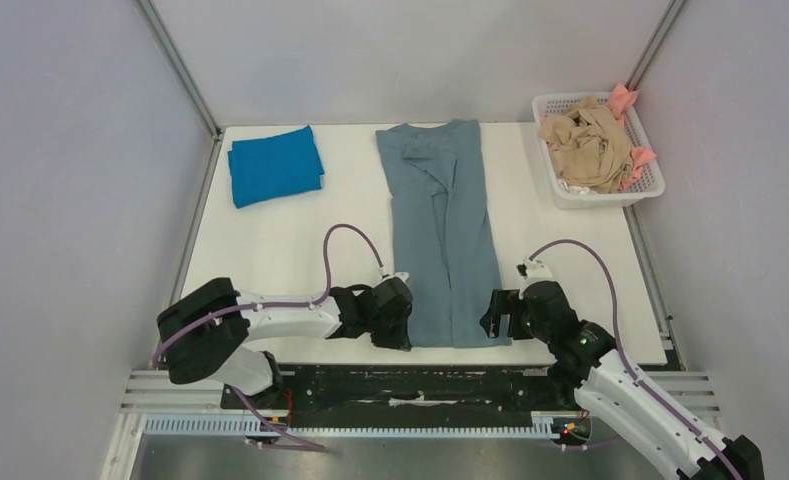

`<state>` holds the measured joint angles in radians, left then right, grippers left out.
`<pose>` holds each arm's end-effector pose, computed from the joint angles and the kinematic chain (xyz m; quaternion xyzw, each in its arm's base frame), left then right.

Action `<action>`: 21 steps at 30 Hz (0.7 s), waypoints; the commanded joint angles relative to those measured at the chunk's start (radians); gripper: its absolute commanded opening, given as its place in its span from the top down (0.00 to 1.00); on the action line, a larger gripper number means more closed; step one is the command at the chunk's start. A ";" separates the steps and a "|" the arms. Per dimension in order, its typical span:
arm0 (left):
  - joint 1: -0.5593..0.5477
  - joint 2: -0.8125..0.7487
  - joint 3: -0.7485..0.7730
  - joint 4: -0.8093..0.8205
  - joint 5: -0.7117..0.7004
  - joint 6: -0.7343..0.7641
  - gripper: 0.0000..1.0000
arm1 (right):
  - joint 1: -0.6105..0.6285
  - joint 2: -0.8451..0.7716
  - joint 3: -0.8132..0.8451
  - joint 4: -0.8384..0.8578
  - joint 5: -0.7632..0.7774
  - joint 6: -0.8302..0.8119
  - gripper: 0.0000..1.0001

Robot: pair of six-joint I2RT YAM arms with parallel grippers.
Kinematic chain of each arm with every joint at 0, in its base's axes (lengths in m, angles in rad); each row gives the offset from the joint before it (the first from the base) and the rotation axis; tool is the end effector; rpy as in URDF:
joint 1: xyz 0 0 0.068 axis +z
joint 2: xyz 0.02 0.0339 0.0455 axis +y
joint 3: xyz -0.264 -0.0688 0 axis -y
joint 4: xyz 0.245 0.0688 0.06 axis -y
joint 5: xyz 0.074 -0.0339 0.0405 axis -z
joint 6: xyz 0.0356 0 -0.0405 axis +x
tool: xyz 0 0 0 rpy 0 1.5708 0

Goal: Fold and stack the t-shirts
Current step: Grab the bottom of the folded rectangular tshirt with both arms

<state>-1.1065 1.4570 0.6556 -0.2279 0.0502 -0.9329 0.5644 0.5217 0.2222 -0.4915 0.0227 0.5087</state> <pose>0.1148 -0.2333 0.1477 0.0902 0.9591 -0.2404 0.1194 0.1018 0.0635 0.1522 -0.0214 0.9247 0.1853 0.3320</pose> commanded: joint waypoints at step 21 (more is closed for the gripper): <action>-0.003 -0.080 -0.074 -0.032 -0.072 -0.026 0.98 | 0.008 0.169 0.025 -0.288 -0.187 -0.062 0.42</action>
<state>-1.1065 1.3872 0.6018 -0.2520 0.0223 -0.9386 0.5621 0.6456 0.2756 -0.5682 -0.1238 0.4683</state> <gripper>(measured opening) 0.043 0.599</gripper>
